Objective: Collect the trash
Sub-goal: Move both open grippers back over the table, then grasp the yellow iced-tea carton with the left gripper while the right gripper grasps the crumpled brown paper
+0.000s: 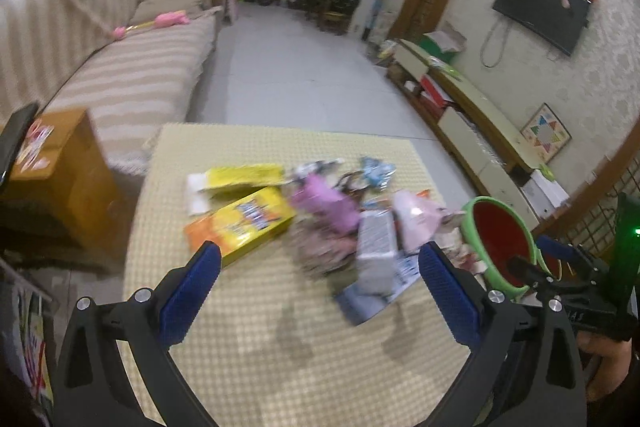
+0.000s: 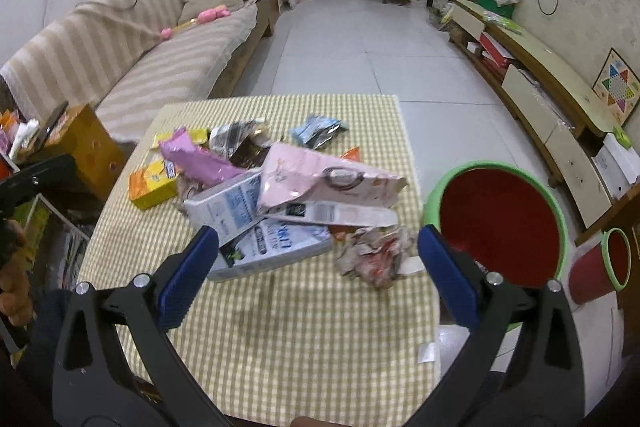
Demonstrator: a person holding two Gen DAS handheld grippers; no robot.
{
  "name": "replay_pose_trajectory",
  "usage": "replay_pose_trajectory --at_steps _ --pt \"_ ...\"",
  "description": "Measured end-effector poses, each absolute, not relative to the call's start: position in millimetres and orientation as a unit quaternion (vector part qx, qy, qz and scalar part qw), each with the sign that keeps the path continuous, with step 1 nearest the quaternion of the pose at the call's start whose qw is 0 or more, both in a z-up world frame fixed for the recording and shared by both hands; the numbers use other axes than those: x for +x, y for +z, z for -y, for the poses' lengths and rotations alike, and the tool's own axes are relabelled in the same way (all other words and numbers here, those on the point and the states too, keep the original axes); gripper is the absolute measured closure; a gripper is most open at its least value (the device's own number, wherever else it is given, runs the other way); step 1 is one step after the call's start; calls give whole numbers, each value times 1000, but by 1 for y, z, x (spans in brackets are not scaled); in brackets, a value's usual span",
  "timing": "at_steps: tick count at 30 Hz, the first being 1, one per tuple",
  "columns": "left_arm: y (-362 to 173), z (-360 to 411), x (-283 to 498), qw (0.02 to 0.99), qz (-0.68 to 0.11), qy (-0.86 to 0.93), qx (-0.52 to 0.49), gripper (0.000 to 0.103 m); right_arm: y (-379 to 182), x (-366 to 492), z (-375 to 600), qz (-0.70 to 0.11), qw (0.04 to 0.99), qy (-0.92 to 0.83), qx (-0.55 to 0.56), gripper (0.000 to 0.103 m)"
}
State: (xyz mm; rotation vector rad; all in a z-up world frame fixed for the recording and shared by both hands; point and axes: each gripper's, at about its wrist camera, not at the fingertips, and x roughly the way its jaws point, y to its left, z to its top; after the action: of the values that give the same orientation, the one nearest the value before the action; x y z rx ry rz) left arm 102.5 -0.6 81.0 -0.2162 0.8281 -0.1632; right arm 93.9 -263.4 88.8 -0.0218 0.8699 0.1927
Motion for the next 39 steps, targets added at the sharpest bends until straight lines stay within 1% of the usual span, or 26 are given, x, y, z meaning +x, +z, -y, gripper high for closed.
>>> replay_pose_trajectory --at_steps 5,11,21,30,39 --pt "62 -30 97 901 -416 -54 -110 8 78 95 256 -431 899 83 -16 5" --pt "45 -47 105 896 -432 -46 -96 8 62 99 274 -447 892 67 -2 5" --pt "32 -48 136 889 -453 -52 -48 8 31 113 300 -477 877 46 10 5" --pt "-1 -49 177 864 -497 -75 -10 8 -6 140 302 -512 858 44 8 5" --pt "-29 -41 220 840 -534 -96 20 8 -25 158 299 -527 849 42 9 5"
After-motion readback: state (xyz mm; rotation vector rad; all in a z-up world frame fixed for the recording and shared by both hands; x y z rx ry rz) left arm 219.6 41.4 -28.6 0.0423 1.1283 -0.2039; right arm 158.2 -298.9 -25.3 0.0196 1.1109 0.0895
